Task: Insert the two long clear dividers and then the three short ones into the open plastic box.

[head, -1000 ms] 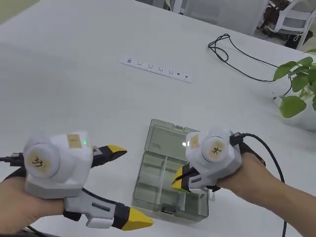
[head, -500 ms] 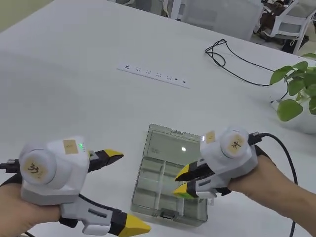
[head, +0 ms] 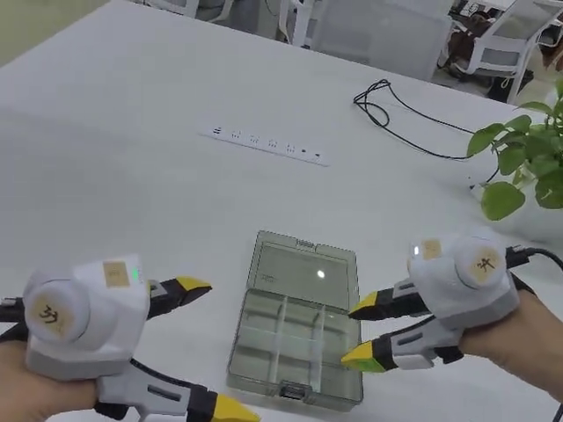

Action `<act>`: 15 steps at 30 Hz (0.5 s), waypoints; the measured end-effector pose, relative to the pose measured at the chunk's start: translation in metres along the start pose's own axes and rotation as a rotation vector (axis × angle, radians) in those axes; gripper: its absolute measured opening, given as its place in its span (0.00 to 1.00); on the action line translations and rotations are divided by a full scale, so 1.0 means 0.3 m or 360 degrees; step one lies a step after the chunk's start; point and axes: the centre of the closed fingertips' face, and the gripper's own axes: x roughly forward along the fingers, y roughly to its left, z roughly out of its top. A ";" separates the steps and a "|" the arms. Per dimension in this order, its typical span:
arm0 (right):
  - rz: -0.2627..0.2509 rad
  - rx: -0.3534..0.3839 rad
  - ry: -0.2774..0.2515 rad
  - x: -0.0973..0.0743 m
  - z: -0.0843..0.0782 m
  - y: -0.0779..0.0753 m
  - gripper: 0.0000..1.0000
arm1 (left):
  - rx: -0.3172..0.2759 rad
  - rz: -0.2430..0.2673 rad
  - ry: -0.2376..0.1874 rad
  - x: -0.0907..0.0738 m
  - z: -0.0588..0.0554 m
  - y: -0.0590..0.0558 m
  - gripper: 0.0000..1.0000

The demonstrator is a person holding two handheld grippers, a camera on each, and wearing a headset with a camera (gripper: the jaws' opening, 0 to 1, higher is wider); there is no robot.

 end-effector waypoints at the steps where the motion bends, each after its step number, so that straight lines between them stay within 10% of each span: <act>1: -0.0007 0.0002 0.0004 -0.007 -0.008 -0.001 0.40 | 0.0000 0.0000 0.0000 0.000 0.000 0.000 1.00; 15: -0.0057 0.0084 0.0163 -0.089 -0.240 -0.008 0.51 | -0.0006 -0.0002 0.0000 -0.008 -0.001 -0.004 1.00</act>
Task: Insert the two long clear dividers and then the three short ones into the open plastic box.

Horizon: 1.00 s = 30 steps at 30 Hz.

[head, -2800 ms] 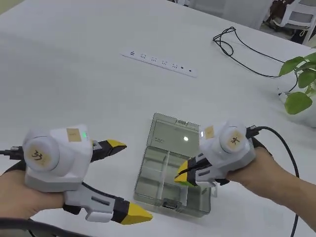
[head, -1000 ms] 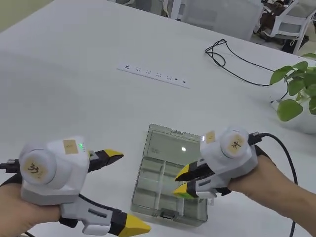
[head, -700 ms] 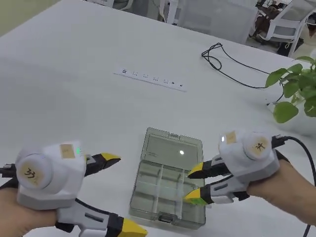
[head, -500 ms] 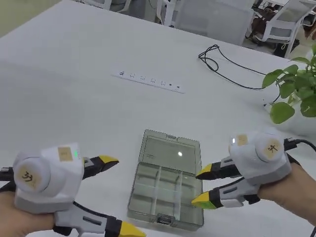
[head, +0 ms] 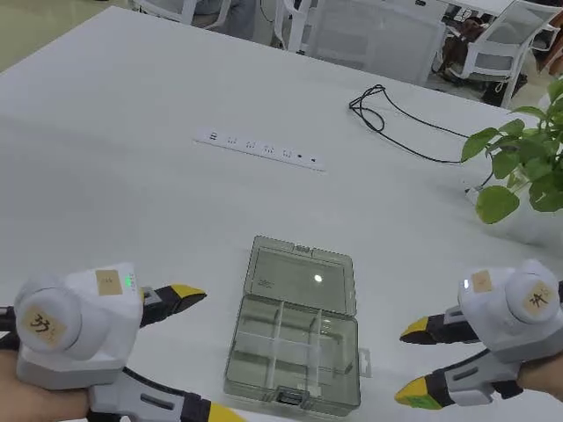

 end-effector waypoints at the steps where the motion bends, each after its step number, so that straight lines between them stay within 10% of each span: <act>1: -0.0005 -0.0002 0.0024 -0.004 -0.025 -0.003 0.51 | 0.0000 -0.0002 0.0004 0.000 -0.002 -0.001 1.00; 16: -0.0021 -0.0003 0.0318 -0.052 -0.327 -0.072 0.54 | 0.0000 0.0002 0.0014 -0.002 -0.004 0.001 1.00; 30: -0.0008 -0.0123 0.0496 -0.009 -0.443 -0.096 0.50 | 0.0004 0.0005 0.0020 -0.006 -0.006 0.009 1.00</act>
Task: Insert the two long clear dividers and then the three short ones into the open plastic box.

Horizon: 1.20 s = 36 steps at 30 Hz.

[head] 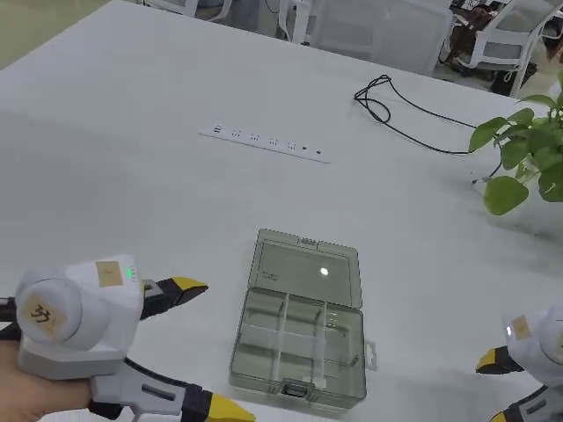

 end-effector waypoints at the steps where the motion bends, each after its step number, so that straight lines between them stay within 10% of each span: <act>1: -0.0007 -0.0017 0.0017 0.005 -0.008 -0.002 0.49 | 0.0004 0.0000 0.0005 -0.001 -0.002 0.000 1.00; 28: -0.0080 -0.0073 0.0066 0.022 -0.034 -0.014 0.33 | -0.0006 -0.0009 0.0000 0.004 -0.003 -0.002 1.00; 36: -0.0125 -0.0048 -0.0035 -0.011 0.040 -0.007 0.33 | -0.0013 0.0002 -0.0021 -0.004 0.011 0.003 1.00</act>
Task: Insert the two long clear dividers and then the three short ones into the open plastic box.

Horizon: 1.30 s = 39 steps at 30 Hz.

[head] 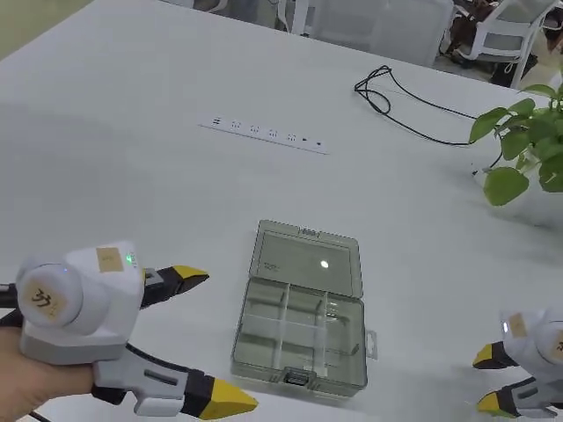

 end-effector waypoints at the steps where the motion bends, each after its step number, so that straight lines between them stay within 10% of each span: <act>1: -0.0008 0.0001 -0.0014 -0.006 0.012 0.000 0.33 | 0.0000 0.0001 -0.0002 0.000 0.003 0.000 1.00; 22: -0.0248 -0.0142 -0.0352 -0.255 0.435 0.049 0.33 | -0.0249 -0.0052 -0.0219 0.060 0.219 -0.043 0.89; 39: -0.0301 -0.0202 -0.0485 -0.336 0.653 0.148 0.33 | -0.0591 -0.0189 -0.0138 0.160 0.247 -0.150 0.58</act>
